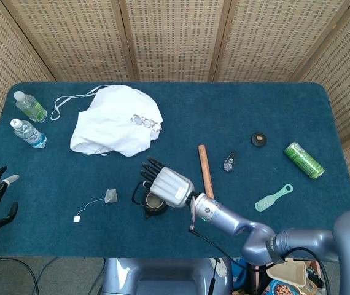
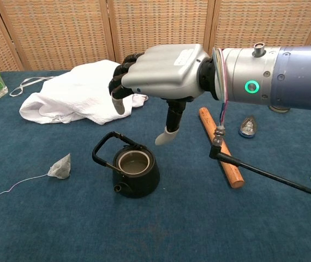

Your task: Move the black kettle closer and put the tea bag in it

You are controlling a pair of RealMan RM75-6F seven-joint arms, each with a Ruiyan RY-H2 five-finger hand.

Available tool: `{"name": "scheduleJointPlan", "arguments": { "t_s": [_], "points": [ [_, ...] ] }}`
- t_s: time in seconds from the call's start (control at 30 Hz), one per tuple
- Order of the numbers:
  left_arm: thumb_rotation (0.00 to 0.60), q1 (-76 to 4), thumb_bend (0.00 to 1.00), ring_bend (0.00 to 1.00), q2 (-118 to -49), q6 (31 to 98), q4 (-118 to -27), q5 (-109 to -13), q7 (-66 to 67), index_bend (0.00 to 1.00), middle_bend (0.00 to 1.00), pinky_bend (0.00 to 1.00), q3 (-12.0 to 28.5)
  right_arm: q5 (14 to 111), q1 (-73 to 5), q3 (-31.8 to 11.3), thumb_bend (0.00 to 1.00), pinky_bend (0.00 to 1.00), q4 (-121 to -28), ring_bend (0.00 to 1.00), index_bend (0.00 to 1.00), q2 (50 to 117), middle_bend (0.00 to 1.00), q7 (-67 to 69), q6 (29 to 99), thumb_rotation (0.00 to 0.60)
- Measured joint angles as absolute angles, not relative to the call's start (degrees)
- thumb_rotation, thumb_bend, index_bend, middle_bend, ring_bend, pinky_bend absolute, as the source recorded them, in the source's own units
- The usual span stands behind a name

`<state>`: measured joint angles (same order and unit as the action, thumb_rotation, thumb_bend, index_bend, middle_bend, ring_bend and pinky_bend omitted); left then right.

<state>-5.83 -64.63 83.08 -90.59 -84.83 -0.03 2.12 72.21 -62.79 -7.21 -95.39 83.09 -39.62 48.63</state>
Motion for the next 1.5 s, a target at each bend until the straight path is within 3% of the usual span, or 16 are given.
{"name": "scheduleJointPlan", "arguments": {
  "t_s": [0.23,0.43,0.53,0.7,1.03,1.5],
  "points": [
    [0.600,-6.1,0.47,0.02,-64.4,82.9,-91.4,-85.1,0.8,0.18,0.05,0.00,2.1,72.1,-61.5,-7.1,0.25,0.09,-96.2,0.09,0.32,81.2,0.22,-39.1,49.9,0.476],
    [0.600,-7.0,0.47,0.02,-63.8,82.0,-92.2,-85.7,1.9,0.18,0.05,0.00,2.2,71.4,-59.2,-7.0,0.25,0.09,-96.7,0.09,0.32,79.3,0.24,-38.1,52.4,0.528],
    [0.600,-7.7,0.47,0.02,-63.5,81.6,-92.5,-86.7,2.7,0.18,0.05,0.00,2.2,69.9,-57.5,-6.9,0.26,0.14,-97.3,0.12,0.32,77.8,0.27,-37.7,54.0,0.576],
    [0.600,-9.8,0.47,0.03,-62.9,80.2,-93.2,-89.0,4.7,0.18,0.05,0.00,2.2,67.1,-53.2,-6.7,0.29,0.23,-99.0,0.15,0.32,74.8,0.29,-36.2,58.2,0.593],
    [0.600,-14.1,0.47,0.07,-61.2,77.2,-94.7,-94.5,8.9,0.18,0.09,0.00,1.9,64.7,-46.8,-6.3,0.29,0.26,-101.1,0.17,0.32,71.2,0.31,-34.0,64.6,0.600],
    [0.600,-21.7,0.46,0.21,-59.0,68.2,-97.9,-100.7,13.9,0.18,0.22,0.21,0.9,63.6,-38.5,-5.7,0.29,0.27,-102.8,0.17,0.32,68.6,0.32,-29.9,70.9,0.600]
  ]
}}
